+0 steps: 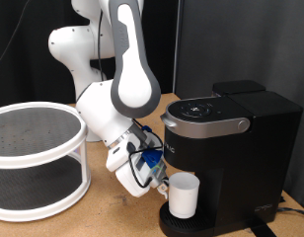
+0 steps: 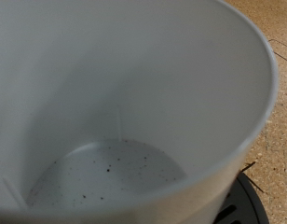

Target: Make a cup of coffee with the keurig machine

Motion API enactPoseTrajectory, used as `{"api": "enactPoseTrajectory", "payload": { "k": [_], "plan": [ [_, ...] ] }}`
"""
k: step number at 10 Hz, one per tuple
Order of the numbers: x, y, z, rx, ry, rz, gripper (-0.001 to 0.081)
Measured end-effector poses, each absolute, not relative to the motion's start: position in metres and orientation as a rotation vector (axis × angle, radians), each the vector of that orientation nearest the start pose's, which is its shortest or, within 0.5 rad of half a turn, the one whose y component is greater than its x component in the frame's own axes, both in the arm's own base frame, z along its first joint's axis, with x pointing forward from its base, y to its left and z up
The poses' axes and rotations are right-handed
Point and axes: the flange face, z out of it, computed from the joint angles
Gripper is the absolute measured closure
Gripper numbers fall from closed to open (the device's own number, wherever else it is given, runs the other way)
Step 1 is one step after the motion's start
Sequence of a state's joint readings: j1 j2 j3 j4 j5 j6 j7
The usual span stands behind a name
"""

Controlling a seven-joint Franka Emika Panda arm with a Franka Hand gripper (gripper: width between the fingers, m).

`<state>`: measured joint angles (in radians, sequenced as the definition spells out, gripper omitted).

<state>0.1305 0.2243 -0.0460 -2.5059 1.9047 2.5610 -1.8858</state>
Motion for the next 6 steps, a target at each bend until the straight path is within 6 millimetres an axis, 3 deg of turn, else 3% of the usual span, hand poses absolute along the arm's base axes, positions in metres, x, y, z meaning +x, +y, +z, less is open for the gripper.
{"api": "enactPoseTrajectory", "payload": {
  "k": [5,6],
  "plan": [
    [0.4365,0.0223,0.1686,-2.469,-0.219,-0.744,0.0739],
    [0.4363,0.0216,0.1664,-2.471,-0.217,-0.739,0.0617]
  ]
}}
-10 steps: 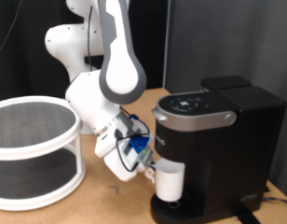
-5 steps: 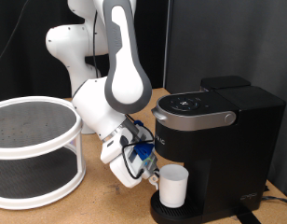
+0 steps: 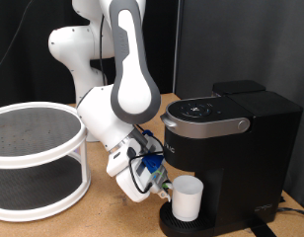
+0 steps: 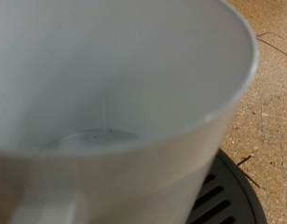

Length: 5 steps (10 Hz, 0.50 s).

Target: Make a cup of coffee with the keurig machine

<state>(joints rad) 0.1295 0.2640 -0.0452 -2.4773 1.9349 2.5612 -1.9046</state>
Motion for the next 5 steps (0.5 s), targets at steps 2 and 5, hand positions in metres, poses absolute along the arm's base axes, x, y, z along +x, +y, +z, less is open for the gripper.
{"api": "enactPoseTrajectory", "payload": {
  "k": [2,5],
  "plan": [
    [0.436,0.019,0.165,-2.473,-0.212,-0.737,0.0443],
    [0.427,0.005,0.166,-2.472,-0.215,-0.684,0.0268]
  ]
}}
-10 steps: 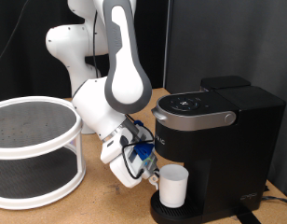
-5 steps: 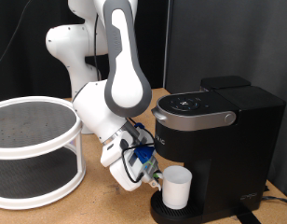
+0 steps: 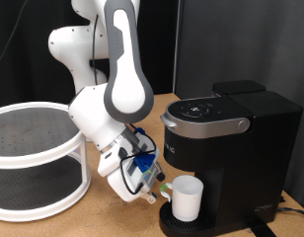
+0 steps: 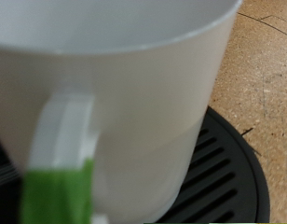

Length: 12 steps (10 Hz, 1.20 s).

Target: Make a cup of coffee with the keurig machine

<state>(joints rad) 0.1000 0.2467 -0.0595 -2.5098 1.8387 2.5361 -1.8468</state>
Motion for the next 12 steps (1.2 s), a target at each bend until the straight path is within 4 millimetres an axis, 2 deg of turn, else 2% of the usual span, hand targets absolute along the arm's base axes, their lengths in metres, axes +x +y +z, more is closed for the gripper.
{"api": "enactPoseTrajectory", "payload": {
  "k": [1,2,3,6,8,10,12],
  "plan": [
    [0.422,-0.003,0.17,-2.46,-0.209,-0.638,0.0083],
    [0.417,-0.012,0.175,-2.442,-0.197,-0.601,0.0083],
    [0.412,-0.021,0.181,-2.427,-0.186,-0.575,0.0014],
    [0.397,-0.043,0.202,-2.379,-0.193,-0.558,0.0004],
    [0.398,-0.04,0.203,-2.349,-0.197,-0.56,0.0004],
    [0.404,-0.031,0.226,-2.218,-0.229,-0.608,0.0004],
    [0.407,-0.029,0.251,-2.166,-0.259,-0.666,0.0004]
  ]
}}
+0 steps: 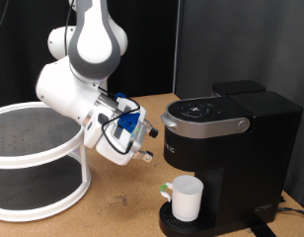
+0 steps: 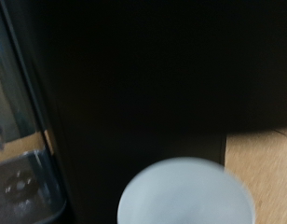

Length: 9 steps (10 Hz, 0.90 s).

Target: Make a cup of coffee with the keurig machine

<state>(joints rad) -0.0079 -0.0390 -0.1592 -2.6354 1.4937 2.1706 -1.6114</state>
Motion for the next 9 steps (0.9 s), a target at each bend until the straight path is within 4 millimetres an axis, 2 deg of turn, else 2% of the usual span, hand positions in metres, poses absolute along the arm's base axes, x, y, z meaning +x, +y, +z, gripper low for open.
{"api": "enactPoseTrajectory", "payload": {
  "k": [4,9],
  "plan": [
    [0.404,-0.027,0.3,-2.154,-0.339,-0.697,0.0004],
    [0.399,-0.027,0.362,-2.092,-0.356,-0.781,0.0004]
  ]
}}
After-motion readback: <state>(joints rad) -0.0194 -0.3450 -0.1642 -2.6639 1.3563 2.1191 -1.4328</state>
